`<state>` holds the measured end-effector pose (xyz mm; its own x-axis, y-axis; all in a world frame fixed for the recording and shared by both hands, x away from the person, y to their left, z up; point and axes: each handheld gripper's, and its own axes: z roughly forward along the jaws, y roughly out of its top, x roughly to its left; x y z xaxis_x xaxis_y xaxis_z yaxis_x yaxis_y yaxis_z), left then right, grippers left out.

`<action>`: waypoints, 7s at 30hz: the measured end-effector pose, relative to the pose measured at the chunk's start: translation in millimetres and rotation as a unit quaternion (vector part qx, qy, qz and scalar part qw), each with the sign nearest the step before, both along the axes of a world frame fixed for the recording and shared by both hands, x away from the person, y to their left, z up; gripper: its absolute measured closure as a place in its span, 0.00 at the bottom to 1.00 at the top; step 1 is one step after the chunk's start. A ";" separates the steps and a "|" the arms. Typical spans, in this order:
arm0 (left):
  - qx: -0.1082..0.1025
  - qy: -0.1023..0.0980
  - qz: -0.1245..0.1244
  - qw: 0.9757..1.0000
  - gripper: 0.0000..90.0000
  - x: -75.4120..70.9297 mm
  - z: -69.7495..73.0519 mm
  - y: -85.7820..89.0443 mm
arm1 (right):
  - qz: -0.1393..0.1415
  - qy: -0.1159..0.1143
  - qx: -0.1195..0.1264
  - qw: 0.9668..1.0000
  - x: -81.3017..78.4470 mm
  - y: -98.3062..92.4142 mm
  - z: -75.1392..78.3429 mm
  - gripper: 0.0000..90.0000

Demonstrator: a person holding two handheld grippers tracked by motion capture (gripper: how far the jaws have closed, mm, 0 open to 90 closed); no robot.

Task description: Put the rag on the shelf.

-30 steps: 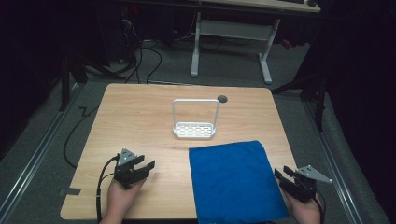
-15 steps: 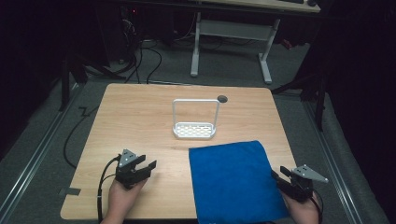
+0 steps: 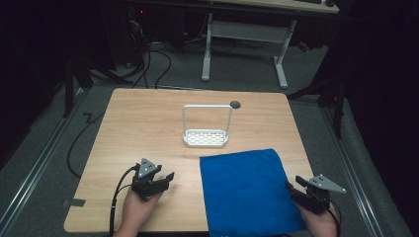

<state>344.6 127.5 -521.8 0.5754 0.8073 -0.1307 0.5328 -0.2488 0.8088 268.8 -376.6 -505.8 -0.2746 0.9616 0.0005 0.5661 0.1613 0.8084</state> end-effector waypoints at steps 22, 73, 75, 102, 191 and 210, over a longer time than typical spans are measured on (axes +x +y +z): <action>-0.011 0.008 -0.047 0.999 0.49 25.1 -0.4 -76.0 | 0.015 0.001 -0.003 1.000 -1.7 -0.6 -0.2 0.55; 0.005 0.045 -0.028 0.999 0.83 69.2 -12.0 -113.9 | 0.027 0.044 0.005 0.999 69.8 26.2 12.9 0.60; 0.005 0.046 -0.027 0.999 0.85 69.3 -12.0 -114.0 | 0.017 0.050 0.004 0.999 81.7 24.4 10.5 0.61; 0.008 0.047 -0.033 0.998 0.95 69.0 -12.2 -114.4 | -0.016 0.092 0.003 0.996 147.2 16.2 -16.3 0.77; -0.086 -0.221 0.019 0.971 0.98 -7.3 91.0 13.8 | 0.092 -0.221 0.035 0.970 22.1 119.3 80.8 0.98; -0.098 -0.272 0.032 0.957 0.98 11.7 146.9 23.6 | 0.095 -0.281 0.038 0.954 46.4 132.2 139.5 0.98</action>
